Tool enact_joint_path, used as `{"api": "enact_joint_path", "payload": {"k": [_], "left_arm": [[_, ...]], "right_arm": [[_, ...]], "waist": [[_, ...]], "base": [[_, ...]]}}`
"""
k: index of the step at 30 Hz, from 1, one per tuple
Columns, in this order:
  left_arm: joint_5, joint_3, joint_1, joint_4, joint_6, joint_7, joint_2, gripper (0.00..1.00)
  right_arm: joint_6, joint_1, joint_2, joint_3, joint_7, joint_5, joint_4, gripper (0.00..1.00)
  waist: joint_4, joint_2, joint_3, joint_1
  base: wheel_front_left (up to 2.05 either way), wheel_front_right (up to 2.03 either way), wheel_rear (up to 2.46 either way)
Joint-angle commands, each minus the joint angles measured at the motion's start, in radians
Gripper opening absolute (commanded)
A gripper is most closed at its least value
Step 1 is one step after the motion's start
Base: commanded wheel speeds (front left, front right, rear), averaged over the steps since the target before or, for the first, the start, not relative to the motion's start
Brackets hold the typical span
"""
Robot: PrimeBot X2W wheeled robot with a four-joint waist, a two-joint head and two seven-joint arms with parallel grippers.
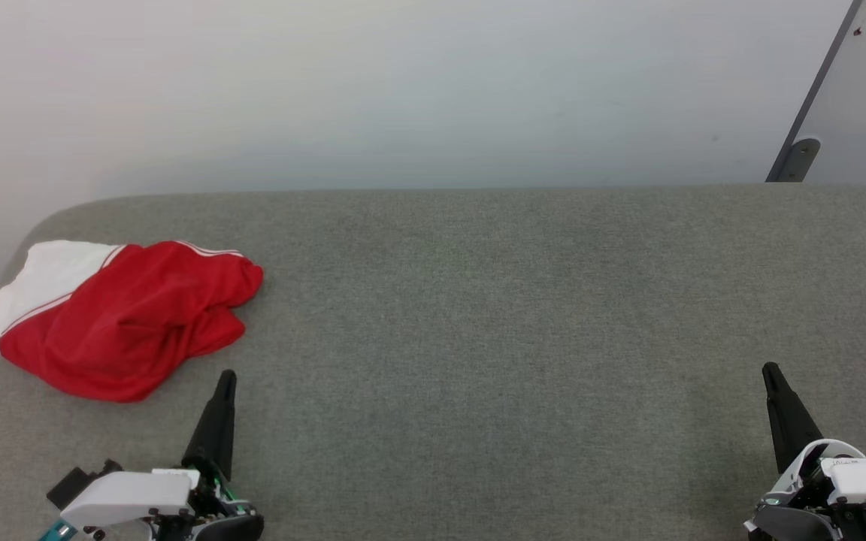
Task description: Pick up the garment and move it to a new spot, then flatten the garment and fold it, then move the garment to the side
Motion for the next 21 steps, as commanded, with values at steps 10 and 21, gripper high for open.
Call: {"api": "enact_joint_path", "payload": {"k": [10, 21], "left_arm": [[0.003, 0.001, -0.011, 0.001, 0.002, 0.000, -0.001, 0.00], [0.000, -0.002, 0.025, 0.032, 0.000, -0.002, -0.005, 1.00]], "right_arm": [[-0.001, -0.002, 0.003, 0.002, 0.000, 0.005, 0.000, 0.00], [0.000, 0.019, 0.003, 0.001, -0.002, 0.000, 0.035, 1.00]], "waist": [[0.000, 0.0000, 0.000, 0.0000], [0.000, 0.0000, 0.000, 0.0000]], "base": [[0.00, 0.00, 0.00], [0.00, 0.00, 0.00]]}}
